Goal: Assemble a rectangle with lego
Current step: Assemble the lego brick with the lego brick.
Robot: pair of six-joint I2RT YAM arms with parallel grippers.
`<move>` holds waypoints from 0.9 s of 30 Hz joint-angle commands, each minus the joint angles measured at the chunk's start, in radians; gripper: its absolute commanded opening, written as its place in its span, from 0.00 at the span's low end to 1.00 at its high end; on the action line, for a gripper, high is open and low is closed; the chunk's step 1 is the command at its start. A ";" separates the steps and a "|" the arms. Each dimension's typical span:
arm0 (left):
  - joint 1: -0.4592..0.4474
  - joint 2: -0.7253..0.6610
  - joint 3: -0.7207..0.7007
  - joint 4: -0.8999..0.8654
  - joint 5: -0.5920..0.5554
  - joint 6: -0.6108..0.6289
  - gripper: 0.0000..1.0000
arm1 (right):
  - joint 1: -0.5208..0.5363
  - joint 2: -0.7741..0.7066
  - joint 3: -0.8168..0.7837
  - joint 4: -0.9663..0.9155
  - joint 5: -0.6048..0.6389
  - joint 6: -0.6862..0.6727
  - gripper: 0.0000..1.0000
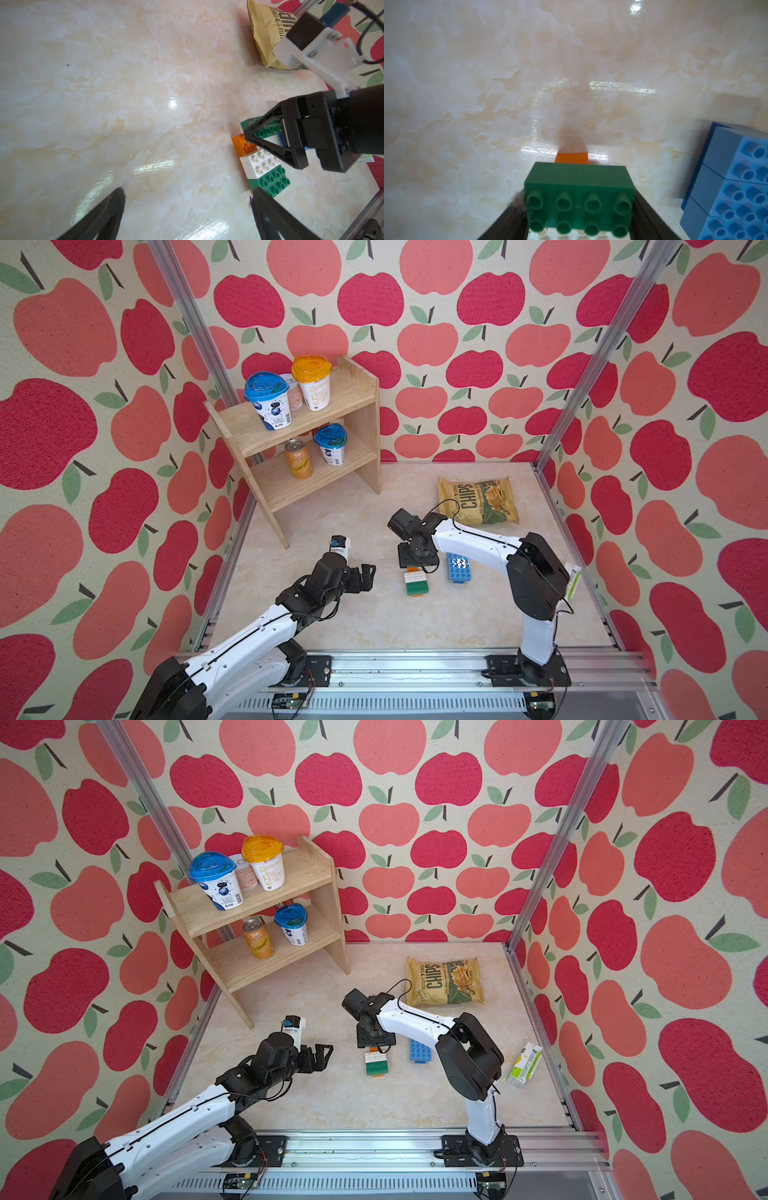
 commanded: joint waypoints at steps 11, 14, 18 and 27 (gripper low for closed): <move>-0.006 0.047 0.035 -0.002 -0.024 0.003 0.97 | 0.042 -0.028 -0.013 -0.022 0.008 0.028 0.37; -0.007 0.052 0.038 -0.004 -0.024 0.001 0.97 | 0.043 -0.028 -0.017 -0.025 0.008 0.028 0.37; -0.007 0.054 0.039 -0.004 -0.026 -0.002 0.97 | 0.044 -0.026 -0.021 -0.031 0.011 0.027 0.37; -0.006 0.059 0.043 -0.010 -0.029 -0.005 0.97 | 0.044 -0.032 -0.049 -0.031 0.004 0.039 0.37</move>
